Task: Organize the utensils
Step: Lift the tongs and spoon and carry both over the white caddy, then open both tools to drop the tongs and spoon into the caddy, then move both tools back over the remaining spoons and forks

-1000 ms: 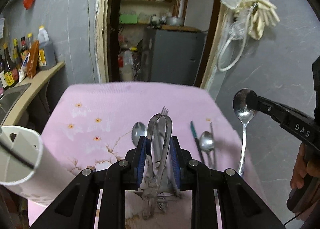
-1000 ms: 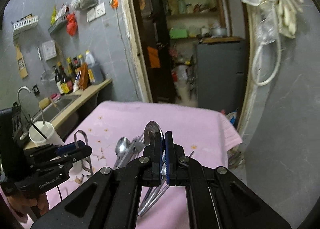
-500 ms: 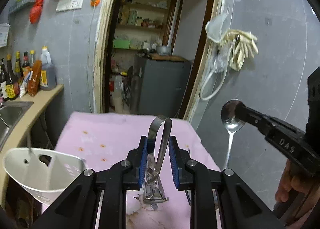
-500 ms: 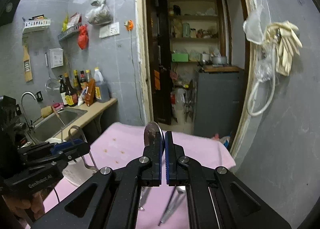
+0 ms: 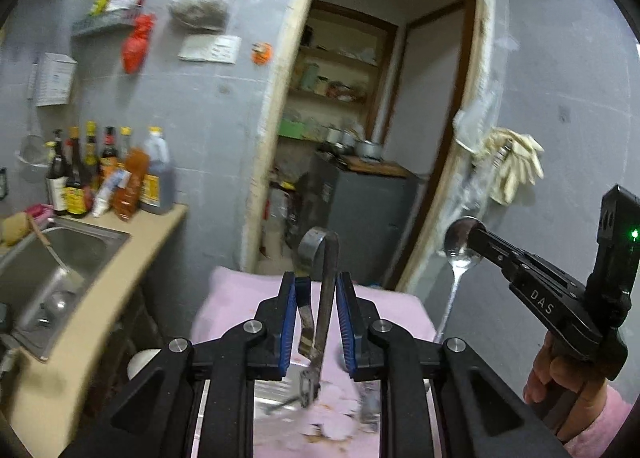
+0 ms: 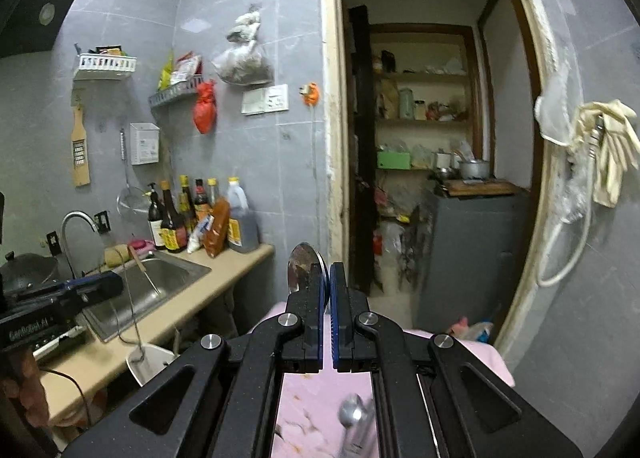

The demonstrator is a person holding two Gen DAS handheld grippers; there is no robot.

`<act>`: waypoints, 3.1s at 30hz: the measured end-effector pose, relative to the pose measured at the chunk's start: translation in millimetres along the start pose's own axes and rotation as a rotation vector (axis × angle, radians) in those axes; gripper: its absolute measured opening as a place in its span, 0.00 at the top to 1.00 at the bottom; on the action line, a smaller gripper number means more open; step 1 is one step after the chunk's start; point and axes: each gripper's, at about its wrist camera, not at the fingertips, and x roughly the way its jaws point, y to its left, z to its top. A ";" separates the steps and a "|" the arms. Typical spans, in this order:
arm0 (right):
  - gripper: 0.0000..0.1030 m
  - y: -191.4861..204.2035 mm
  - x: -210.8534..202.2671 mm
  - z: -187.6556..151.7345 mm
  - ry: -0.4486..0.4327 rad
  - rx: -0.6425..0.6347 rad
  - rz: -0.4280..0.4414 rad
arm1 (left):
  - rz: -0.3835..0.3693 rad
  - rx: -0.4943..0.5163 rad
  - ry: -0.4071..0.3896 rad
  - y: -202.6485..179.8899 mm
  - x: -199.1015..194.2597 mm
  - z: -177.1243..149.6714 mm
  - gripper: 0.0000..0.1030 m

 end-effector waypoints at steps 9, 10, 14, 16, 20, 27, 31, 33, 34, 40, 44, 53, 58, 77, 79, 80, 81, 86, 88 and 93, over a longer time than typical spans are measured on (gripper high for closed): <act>0.97 51.4 47.3 -21.7 0.048 -0.081 -0.008 | 0.095 -0.117 -0.012 86.3 5.4 2.0 0.94; 0.97 55.2 49.3 -25.1 0.050 -0.092 -0.016 | 0.092 -0.126 -0.005 90.3 8.6 0.0 0.94; 0.97 62.0 52.3 -31.8 0.049 -0.114 -0.030 | 0.088 -0.135 -0.023 98.7 9.1 -3.9 0.94; 0.97 63.6 54.1 -32.1 0.051 -0.119 -0.032 | 0.081 -0.158 -0.055 103.8 3.0 -1.2 0.94; 0.97 62.7 57.2 -31.2 0.056 -0.114 -0.033 | 0.069 -0.168 -0.114 108.3 -8.3 15.0 0.95; 0.97 64.8 62.6 -33.9 0.051 -0.127 -0.049 | 0.068 -0.142 -0.169 105.8 -19.3 31.1 0.95; 0.97 71.2 63.4 -41.5 0.040 -0.157 -0.070 | 0.117 -0.104 -0.158 105.9 -12.7 21.7 0.95; 0.97 73.7 63.6 -43.3 0.038 -0.172 -0.078 | 0.153 -0.075 -0.146 105.5 -4.9 12.1 0.95; 0.97 76.0 63.8 -46.7 0.036 -0.181 -0.084 | 0.165 -0.063 -0.138 105.1 -0.9 8.5 0.95; 0.97 85.4 61.3 -56.4 0.039 -0.204 -0.084 | 0.223 -0.009 -0.120 104.5 16.4 -5.3 0.95; 0.97 89.3 58.8 -62.2 0.049 -0.212 -0.072 | 0.251 0.039 -0.110 100.3 19.0 -7.5 0.95; 0.97 89.0 58.3 -74.6 0.099 -0.194 -0.019 | 0.248 0.061 -0.007 94.9 24.0 -24.2 0.94; 0.85 80.5 48.9 -77.6 0.114 -0.154 0.038 | 0.205 0.022 0.075 93.6 30.7 -39.8 0.94; 0.17 -31.0 -42.7 -48.3 -0.002 0.059 -0.115 | 0.081 -0.009 -0.021 15.5 14.1 -30.3 0.11; 0.09 -43.6 -53.1 -48.3 -0.011 0.049 -0.145 | 0.087 -0.006 -0.039 1.7 13.1 -32.0 0.07; 0.07 -48.4 -57.3 -47.3 -0.017 0.046 -0.157 | 0.088 -0.005 -0.048 -5.4 13.0 -32.9 0.06; 0.03 -54.8 -61.6 -47.4 -0.023 0.042 -0.171 | 0.086 -0.001 -0.055 -12.3 13.1 -33.4 0.06; 0.01 -86.0 -76.6 -46.8 -0.030 0.025 -0.240 | 0.090 0.049 -0.094 -47.6 16.7 -36.2 0.01; 0.01 -99.5 -80.1 -48.1 -0.027 0.027 -0.260 | 0.083 0.069 -0.096 -62.8 21.9 -38.1 0.01; 0.01 -128.1 -85.1 -53.3 -0.014 0.025 -0.301 | 0.056 0.107 -0.075 -95.8 38.9 -46.9 0.01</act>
